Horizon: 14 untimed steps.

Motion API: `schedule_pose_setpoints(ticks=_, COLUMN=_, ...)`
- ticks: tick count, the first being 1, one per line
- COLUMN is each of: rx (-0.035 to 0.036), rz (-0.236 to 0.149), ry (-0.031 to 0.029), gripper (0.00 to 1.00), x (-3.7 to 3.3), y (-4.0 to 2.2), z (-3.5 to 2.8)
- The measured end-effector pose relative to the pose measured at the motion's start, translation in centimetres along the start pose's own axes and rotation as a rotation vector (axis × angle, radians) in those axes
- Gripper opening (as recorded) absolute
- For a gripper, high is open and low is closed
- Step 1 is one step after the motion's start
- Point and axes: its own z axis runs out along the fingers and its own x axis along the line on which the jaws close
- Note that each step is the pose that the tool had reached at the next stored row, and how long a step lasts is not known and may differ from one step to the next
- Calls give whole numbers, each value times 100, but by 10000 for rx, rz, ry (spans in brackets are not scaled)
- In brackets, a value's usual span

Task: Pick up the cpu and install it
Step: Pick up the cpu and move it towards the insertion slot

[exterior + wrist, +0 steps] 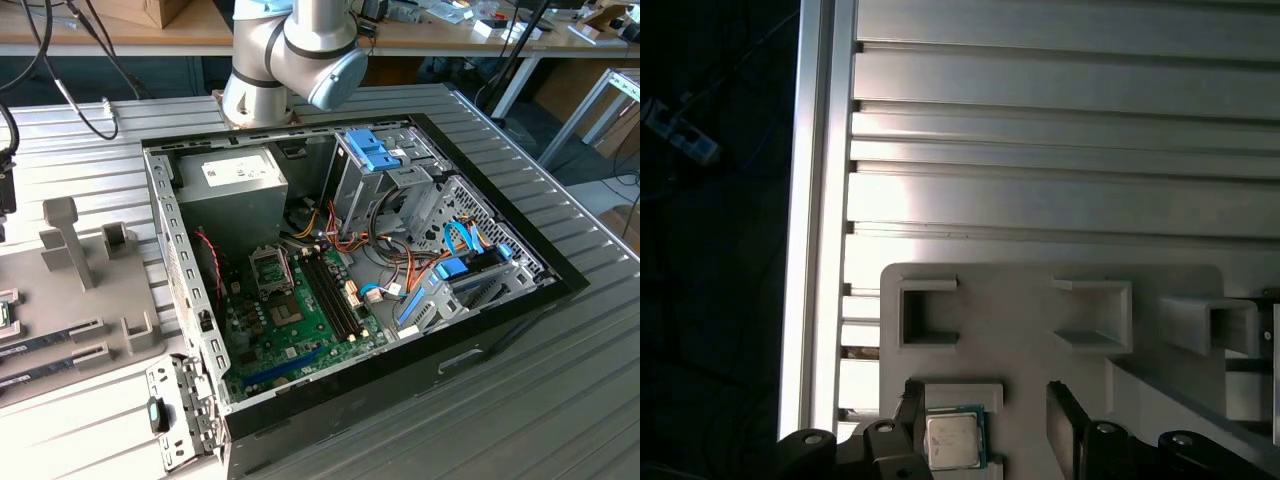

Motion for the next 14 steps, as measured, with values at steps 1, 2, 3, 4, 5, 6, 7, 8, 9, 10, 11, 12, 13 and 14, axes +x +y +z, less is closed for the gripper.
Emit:
schedule_pose_setpoints(ticks=1, rx=-1, rz=1, ry=-1, gripper=60, x=0, y=-3, z=2)
schedule_pose_setpoints(ticks=2, rx=0, rz=1, ry=0, gripper=60, x=0, y=-5, z=2)
schedule_pose_setpoints(ticks=3, rx=0, rz=1, ry=0, gripper=60, x=1, y=-8, z=3)
schedule_pose_setpoints(ticks=4, rx=-1, rz=1, ry=0, gripper=60, x=1, y=-12, z=4)
schedule_pose_setpoints(ticks=5, rx=-1, rz=0, ry=0, gripper=60, x=1, y=-17, z=6)
schedule_pose_setpoints(ticks=6, rx=0, rz=1, ry=0, gripper=60, x=1, y=-19, z=7)
schedule_pose_setpoints(ticks=7, rx=0, rz=1, ry=0, gripper=60, x=1, y=-20, z=7)
schedule_pose_setpoints(ticks=8, rx=0, rz=1, ry=1, gripper=60, x=1, y=-21, z=9)
schedule_pose_setpoints(ticks=9, rx=0, rz=0, ry=0, gripper=60, x=1, y=-24, z=11)
schedule_pose_setpoints(ticks=10, rx=0, rz=1, ry=0, gripper=60, x=1, y=-24, z=12)
schedule_pose_setpoints(ticks=11, rx=0, rz=1, ry=0, gripper=60, x=1, y=-25, z=13)
schedule_pose_setpoints(ticks=12, rx=0, rz=0, ry=0, gripper=60, x=2, y=-28, z=13)
schedule_pose_setpoints(ticks=13, rx=0, rz=-1, ry=0, gripper=60, x=2, y=-31, z=14)
schedule_pose_setpoints(ticks=14, rx=-1, rz=0, ry=0, gripper=60, x=2, y=-37, z=16)
